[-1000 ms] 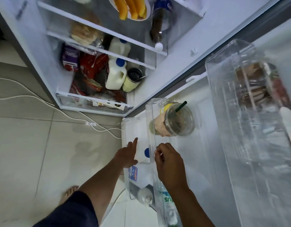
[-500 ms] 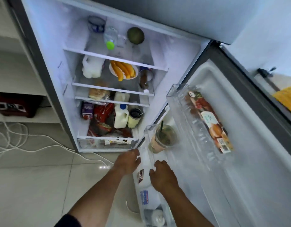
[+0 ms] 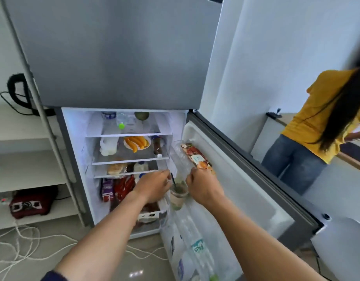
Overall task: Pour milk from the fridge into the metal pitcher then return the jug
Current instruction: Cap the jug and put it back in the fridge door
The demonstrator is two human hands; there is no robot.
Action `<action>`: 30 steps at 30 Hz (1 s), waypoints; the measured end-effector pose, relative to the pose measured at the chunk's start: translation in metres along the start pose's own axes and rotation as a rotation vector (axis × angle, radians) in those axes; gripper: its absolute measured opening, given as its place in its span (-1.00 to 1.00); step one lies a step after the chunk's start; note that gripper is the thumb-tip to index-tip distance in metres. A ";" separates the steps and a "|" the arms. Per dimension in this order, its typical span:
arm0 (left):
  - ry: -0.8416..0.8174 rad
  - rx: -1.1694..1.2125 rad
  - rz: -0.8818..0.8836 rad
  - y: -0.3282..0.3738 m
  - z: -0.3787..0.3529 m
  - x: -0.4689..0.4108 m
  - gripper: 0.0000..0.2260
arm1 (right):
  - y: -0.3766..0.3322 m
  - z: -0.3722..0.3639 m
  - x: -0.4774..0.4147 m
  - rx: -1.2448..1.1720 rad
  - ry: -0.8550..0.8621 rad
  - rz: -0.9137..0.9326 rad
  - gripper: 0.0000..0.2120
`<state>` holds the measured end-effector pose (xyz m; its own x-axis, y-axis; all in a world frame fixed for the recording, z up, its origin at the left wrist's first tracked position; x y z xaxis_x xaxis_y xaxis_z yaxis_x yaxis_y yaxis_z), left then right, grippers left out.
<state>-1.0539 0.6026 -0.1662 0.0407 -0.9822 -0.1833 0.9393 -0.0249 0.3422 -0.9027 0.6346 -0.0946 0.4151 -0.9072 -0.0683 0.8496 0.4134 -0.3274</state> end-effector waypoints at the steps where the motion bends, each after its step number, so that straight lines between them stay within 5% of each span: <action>1: 0.021 -0.006 -0.024 0.012 0.007 0.001 -0.91 | 0.004 0.016 0.006 -0.010 0.067 0.035 -0.78; 7: 0.050 -0.034 -0.196 0.110 0.017 0.012 -0.72 | 0.049 0.083 0.053 0.128 0.345 0.132 -0.75; 12: -0.155 -0.104 -0.362 0.178 -0.022 0.038 -0.63 | 0.103 0.097 0.089 0.339 0.332 -0.103 -0.54; 15: -0.128 -0.092 -0.331 0.191 -0.033 0.048 -0.61 | 0.133 0.099 0.103 0.348 0.243 -0.286 -0.41; 18: -0.082 0.001 -0.245 0.186 -0.032 0.056 -0.62 | 0.140 0.104 0.113 0.400 0.241 -0.252 -0.43; 23: -0.017 0.020 -0.151 0.160 -0.028 0.067 -0.65 | 0.124 0.109 0.119 0.157 0.261 -0.147 -0.60; 30: -0.173 -0.188 -0.096 0.111 -0.004 0.087 -0.70 | 0.094 0.099 0.121 -0.219 0.072 0.026 -0.72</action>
<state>-0.9451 0.5149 -0.1478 -0.0949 -0.9946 -0.0411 0.9835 -0.1001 0.1510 -0.7400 0.5714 -0.0401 0.4051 -0.9029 -0.1439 0.7446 0.4171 -0.5212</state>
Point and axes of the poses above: each hand's wrist, its own x-axis away from the middle knuckle, its own z-axis out of the back of the hand, y = z × x, the point moved 6 cm from there along -x, towards the middle knuckle, and after that the axes turned 8 degrees about -z, right-handed, at the moved point
